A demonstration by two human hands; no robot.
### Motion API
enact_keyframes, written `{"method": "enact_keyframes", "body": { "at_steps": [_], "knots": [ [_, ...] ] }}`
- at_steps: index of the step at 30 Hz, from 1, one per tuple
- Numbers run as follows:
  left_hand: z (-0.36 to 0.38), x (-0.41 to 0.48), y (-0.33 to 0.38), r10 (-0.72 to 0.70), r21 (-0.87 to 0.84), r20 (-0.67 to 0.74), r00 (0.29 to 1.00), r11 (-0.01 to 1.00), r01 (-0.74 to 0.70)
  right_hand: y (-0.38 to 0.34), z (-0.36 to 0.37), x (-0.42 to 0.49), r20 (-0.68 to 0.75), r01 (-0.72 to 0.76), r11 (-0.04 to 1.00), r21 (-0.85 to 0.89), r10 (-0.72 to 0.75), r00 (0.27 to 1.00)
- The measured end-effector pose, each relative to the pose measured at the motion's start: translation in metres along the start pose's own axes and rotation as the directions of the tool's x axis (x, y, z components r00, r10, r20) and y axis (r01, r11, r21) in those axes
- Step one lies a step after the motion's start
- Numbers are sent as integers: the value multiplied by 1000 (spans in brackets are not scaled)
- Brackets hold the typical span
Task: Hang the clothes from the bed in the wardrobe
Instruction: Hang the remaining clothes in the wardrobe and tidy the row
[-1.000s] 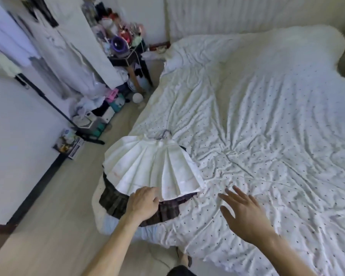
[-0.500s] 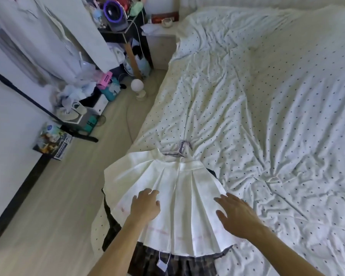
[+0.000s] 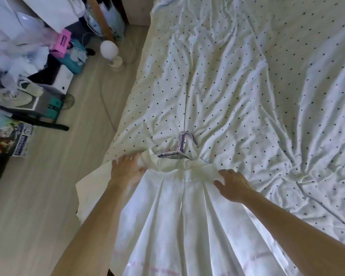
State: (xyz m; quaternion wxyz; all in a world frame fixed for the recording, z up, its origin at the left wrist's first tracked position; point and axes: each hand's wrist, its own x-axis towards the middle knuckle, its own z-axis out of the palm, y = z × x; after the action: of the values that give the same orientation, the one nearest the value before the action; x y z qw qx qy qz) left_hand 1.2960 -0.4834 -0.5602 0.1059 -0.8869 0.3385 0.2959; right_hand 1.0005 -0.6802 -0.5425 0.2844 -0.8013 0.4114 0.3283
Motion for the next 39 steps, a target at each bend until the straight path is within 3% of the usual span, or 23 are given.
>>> {"method": "enact_keyframes", "body": {
  "at_steps": [3,10,16,19,23,27,33,37,39],
  "knots": [
    [6,15,1,4,54,0,1000,999,-4,1,-1,12,-30,-10,1000,24,11,999],
    [-15,-7,3,142,55,-155,978,989,-135,-1,-1,-8,-102,3,981,191,17,995],
    [-63,-77,6,123,-265,-97,988,953,-145,20,-15,-92,-310,242,892,380,-124,943],
    [-96,-119,19,198,-434,-9,980,882,-182,41,-21,-151,-365,218,876,431,-52,930],
    [-144,-185,65,395,-480,66,916,817,-318,87,-26,-244,-427,170,807,566,111,897],
    [-184,-257,140,583,-537,170,794,730,-422,154,-26,-343,-533,165,705,690,341,774],
    [-199,-380,291,747,-548,272,607,639,-540,281,10,-477,-632,230,630,742,541,555],
    [-168,-461,413,827,-537,264,497,554,-636,356,54,-562,-634,224,596,771,685,359],
    [-144,-505,467,846,-607,284,452,524,-598,390,85,-604,-601,209,564,799,759,251]
  ]
}}
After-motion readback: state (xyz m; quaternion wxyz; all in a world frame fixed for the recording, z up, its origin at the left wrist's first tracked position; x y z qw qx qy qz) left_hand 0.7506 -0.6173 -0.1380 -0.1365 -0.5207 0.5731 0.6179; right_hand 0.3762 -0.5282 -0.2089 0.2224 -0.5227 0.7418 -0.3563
